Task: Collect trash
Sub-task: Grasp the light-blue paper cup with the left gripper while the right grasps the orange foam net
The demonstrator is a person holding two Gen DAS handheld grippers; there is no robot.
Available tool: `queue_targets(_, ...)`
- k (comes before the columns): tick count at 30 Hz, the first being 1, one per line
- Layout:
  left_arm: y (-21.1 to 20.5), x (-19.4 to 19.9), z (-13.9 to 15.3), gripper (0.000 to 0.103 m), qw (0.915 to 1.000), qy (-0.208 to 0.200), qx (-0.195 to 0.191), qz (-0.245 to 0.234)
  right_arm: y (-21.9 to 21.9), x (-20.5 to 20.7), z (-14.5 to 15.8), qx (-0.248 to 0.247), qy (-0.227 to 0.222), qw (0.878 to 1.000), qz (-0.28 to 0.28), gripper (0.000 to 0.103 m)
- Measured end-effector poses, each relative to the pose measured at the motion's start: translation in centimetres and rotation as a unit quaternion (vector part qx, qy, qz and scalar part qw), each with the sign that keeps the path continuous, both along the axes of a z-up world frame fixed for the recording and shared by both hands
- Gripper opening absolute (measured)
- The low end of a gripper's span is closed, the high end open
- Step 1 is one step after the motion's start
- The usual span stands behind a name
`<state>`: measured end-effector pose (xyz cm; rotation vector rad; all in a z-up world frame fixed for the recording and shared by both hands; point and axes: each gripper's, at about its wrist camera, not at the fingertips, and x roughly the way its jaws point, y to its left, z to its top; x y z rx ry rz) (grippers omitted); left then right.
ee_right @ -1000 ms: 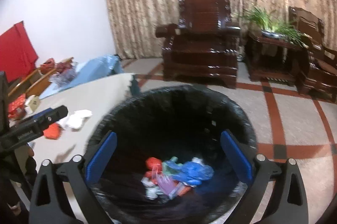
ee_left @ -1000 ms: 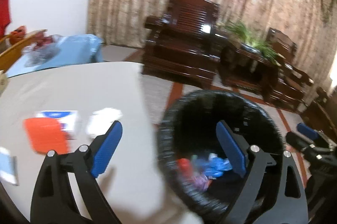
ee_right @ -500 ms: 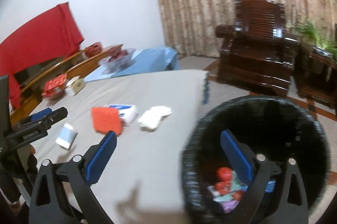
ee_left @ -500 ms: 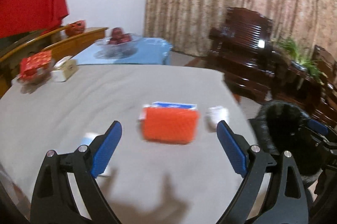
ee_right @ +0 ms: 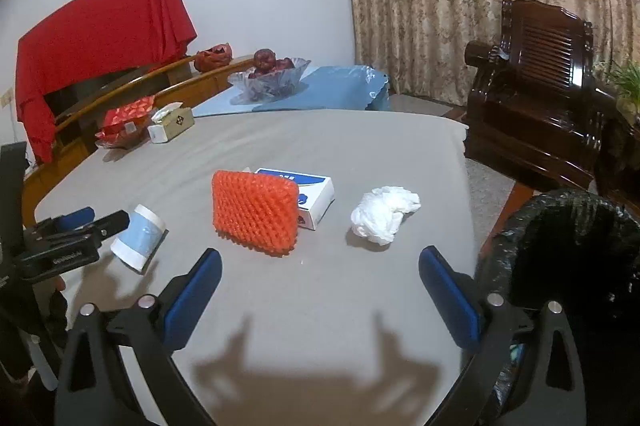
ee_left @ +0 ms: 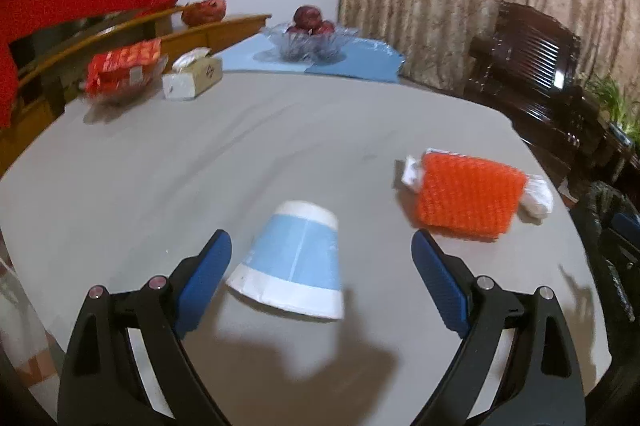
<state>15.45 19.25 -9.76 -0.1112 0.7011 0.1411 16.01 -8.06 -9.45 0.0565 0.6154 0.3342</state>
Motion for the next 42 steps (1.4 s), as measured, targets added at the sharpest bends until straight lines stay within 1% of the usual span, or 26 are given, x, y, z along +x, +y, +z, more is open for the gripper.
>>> queue_targets(5,1.1,0.9,-1.6,0.089,0.9997,0.014,-0.01,0.017,0.5,0.8,-0.6,-0.003,0.006,1.0,-0.001,0.097)
queue_targets(14,2.0,3.2,-4.0,0.089,0.9986,0.049,-0.005,0.019,1.1,2.0,-1.6,-0.007,0.019,1.0,0.002,0.097)
queue_targets(19,2.6,4.2,-5.3,0.089,0.997,0.073,-0.014,0.02,1.6,2.5,-2.2,-0.012,0.028,1.0,0.007,0.097)
queue_targets(24,2.8,4.8,-6.0,0.088,0.9957,0.089,-0.019,0.017,2.4,3.1,-2.6,-0.013,0.033,0.999,0.013,0.097)
queue_targets(25,2.8,4.8,-6.0,0.081,0.9956,0.09,-0.019,0.016,2.5,3.1,-2.7,-0.012,0.034,0.999,0.014,0.097)
queue_targets(28,2.8,4.7,-5.9,0.072,0.996,0.086,-0.018,0.014,3.2,3.6,-2.7,-0.011,0.036,0.999,0.019,0.097)
queue_targets(29,2.8,4.6,-5.8,0.066,0.9963,0.083,-0.02,0.013,3.3,3.7,-2.7,-0.011,0.036,0.999,0.02,0.097)
queue_targets(30,2.8,4.5,-5.8,0.063,0.9964,0.081,-0.022,0.012,3.6,3.9,-2.7,-0.011,0.035,0.999,0.021,0.097)
queue_targets(32,2.9,4.4,-5.7,0.054,0.9966,0.077,-0.025,0.015,3.7,4.2,-2.7,-0.01,0.036,0.999,0.022,0.097)
queue_targets(34,3.2,4.2,-5.4,0.048,0.9966,0.071,-0.037,0.018,3.9,4.7,-2.8,-0.007,0.037,0.999,0.022,0.097)
queue_targets(38,3.0,3.8,-4.4,0.042,0.9974,0.053,-0.046,0.019,4.2,5.7,-3.0,-0.001,0.044,0.999,0.02,0.097)
queue_targets(42,2.2,3.9,-3.1,0.041,0.9983,0.036,-0.046,0.007,4.3,7.1,-3.1,0.005,0.049,0.999,0.02,0.097)
